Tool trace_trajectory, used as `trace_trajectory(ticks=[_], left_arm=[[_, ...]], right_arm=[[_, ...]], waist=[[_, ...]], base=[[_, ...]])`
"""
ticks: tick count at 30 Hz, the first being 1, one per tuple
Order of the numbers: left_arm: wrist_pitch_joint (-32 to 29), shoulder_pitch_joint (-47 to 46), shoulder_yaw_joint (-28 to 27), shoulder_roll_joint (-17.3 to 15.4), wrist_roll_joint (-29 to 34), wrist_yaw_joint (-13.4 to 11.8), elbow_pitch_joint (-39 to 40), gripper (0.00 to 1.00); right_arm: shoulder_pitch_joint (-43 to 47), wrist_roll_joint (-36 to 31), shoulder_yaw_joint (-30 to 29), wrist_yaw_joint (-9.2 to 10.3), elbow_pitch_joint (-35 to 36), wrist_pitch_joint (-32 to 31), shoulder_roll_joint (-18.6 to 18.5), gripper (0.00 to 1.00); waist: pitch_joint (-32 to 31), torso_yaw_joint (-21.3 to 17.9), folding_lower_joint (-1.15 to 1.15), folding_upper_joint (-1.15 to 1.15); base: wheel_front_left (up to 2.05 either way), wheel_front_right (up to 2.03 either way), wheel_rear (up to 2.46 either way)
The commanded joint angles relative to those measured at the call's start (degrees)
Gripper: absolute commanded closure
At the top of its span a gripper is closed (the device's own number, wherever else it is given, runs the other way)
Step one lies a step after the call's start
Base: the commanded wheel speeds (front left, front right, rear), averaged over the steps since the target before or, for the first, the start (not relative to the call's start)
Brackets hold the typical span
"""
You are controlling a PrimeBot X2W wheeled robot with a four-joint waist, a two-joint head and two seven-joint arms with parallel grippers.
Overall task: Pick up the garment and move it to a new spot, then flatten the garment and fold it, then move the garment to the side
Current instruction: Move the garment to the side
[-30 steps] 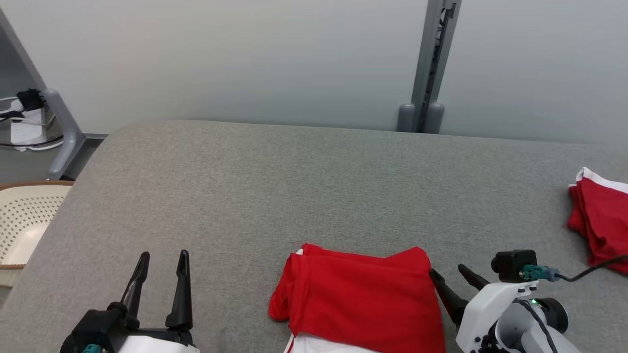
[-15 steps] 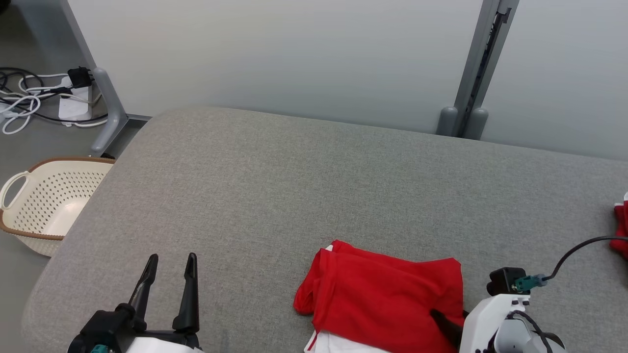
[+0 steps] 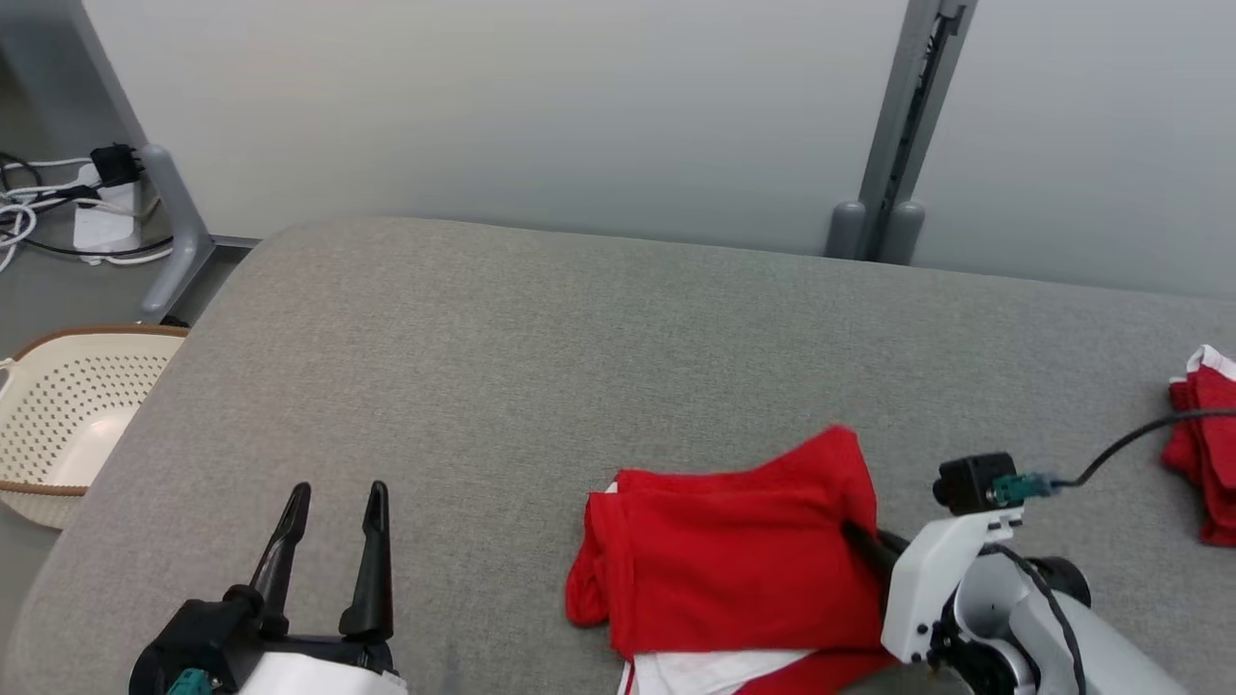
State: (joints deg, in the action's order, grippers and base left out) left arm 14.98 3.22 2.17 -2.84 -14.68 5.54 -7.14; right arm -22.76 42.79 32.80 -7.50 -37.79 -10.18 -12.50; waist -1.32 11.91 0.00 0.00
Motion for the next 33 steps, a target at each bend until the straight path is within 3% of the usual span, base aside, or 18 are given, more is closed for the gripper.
trace_trajectory(ticks=[1, 18, 33], left_arm=[[0.3, -1.1, 0.0, -0.2, 0.2, 0.2, 0.4, 0.00], [0.2, -10.6, 5.4, -1.2, 1.6, 1.8, 4.1, 0.00], [0.3, -16.3, 9.3, -5.4, 2.2, 1.9, 4.2, 0.00]], right_arm=[[-1.0, -0.1, 0.2, 0.00, 0.3, 0.5, -0.7, 1.00], [-26.1, 2.7, 5.6, 0.00, -0.2, 1.8, -8.1, 1.00], [-35.0, 1.6, 4.1, -0.01, -3.3, 4.4, -14.2, 1.00]], waist=[[0.6, -1.3, 0.00, 0.00], [13.6, -16.9, 0.00, 0.00], [21.9, -27.4, 0.00, 0.00]], base=[[0.00, 0.00, 0.00], [0.00, 0.00, 0.00], [0.00, 0.00, 0.00]])
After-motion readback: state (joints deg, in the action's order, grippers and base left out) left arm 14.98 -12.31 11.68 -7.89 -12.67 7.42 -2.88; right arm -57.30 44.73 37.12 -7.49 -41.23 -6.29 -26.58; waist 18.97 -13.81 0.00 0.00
